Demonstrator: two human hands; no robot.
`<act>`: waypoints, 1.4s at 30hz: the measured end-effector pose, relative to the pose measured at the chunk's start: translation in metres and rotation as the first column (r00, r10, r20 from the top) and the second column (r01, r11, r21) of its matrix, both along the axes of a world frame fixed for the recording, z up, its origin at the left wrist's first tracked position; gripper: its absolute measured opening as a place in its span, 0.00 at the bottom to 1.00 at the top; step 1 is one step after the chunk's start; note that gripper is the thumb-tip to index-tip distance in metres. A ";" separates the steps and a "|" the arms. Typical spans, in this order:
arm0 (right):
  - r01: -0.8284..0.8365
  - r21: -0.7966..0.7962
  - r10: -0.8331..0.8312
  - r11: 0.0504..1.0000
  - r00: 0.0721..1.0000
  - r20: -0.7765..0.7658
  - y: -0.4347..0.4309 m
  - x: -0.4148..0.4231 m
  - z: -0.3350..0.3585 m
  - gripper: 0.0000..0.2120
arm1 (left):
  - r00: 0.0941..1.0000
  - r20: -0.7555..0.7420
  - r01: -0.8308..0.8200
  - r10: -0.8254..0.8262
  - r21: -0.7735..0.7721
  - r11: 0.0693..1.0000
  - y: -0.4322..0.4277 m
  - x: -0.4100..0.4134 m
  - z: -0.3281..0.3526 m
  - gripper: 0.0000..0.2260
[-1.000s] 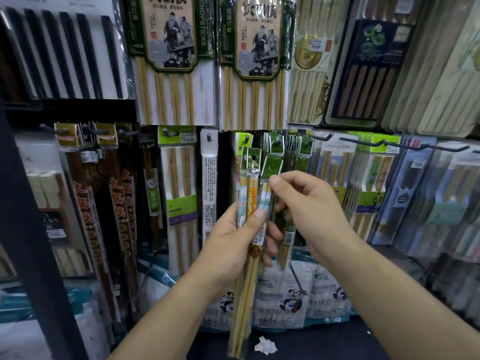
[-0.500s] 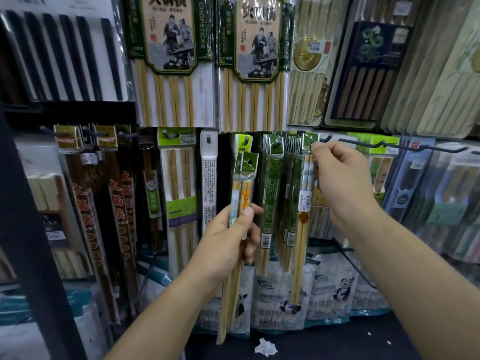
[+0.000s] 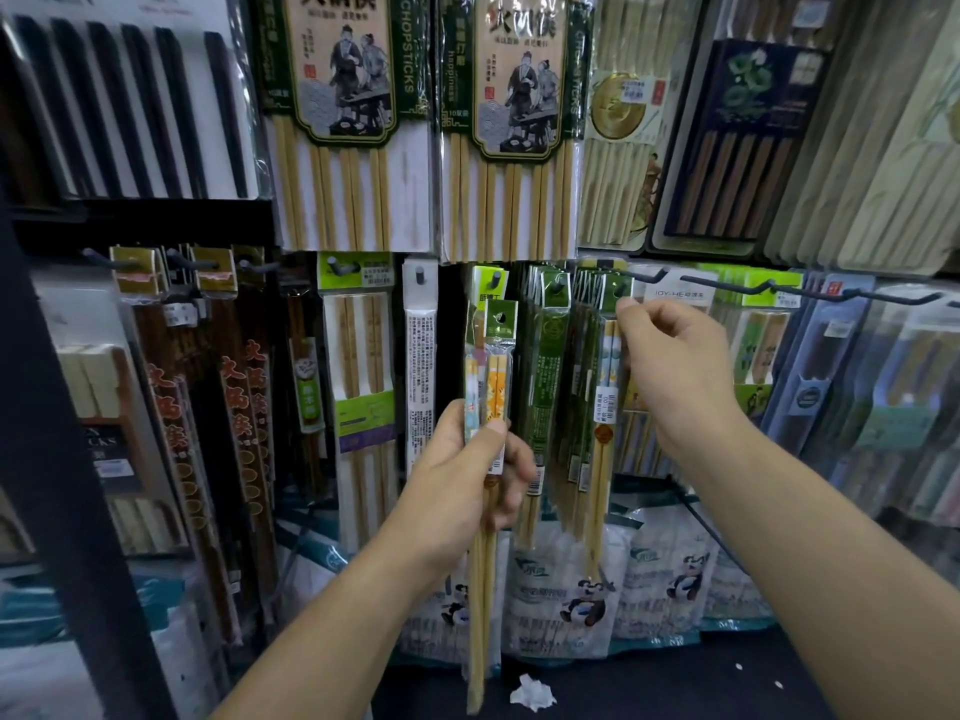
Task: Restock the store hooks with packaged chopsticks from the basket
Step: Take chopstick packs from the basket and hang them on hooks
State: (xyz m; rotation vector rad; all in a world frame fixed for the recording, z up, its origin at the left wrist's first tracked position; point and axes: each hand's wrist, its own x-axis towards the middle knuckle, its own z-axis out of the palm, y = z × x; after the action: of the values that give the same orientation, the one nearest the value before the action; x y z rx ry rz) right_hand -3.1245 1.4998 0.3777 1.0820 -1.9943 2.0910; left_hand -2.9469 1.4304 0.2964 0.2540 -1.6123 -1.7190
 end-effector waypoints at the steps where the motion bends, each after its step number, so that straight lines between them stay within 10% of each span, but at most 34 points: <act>1: 0.012 0.001 -0.012 1.000 1.000 -0.002 0.000 0.000 -0.001 0.16 | 1.000 0.004 0.005 -0.005 -0.012 1.000 0.001 0.000 0.000 0.04; 17: -0.428 -0.087 0.436 0.900 0.893 0.112 0.019 0.050 -0.025 0.13 | 0.998 -0.018 0.063 -0.064 -0.007 0.998 0.007 -0.005 0.000 0.05; 42: -0.057 -0.129 0.069 0.990 0.993 0.095 0.001 0.006 0.002 0.16 | 0.995 0.100 -0.022 0.019 0.033 0.999 0.003 -0.001 0.004 0.10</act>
State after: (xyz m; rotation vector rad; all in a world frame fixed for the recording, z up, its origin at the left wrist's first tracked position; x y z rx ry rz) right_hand -3.1180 1.5004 0.3796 1.0519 -1.8613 2.3111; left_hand -2.9477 1.4330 0.3001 0.3772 -1.6464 -1.7440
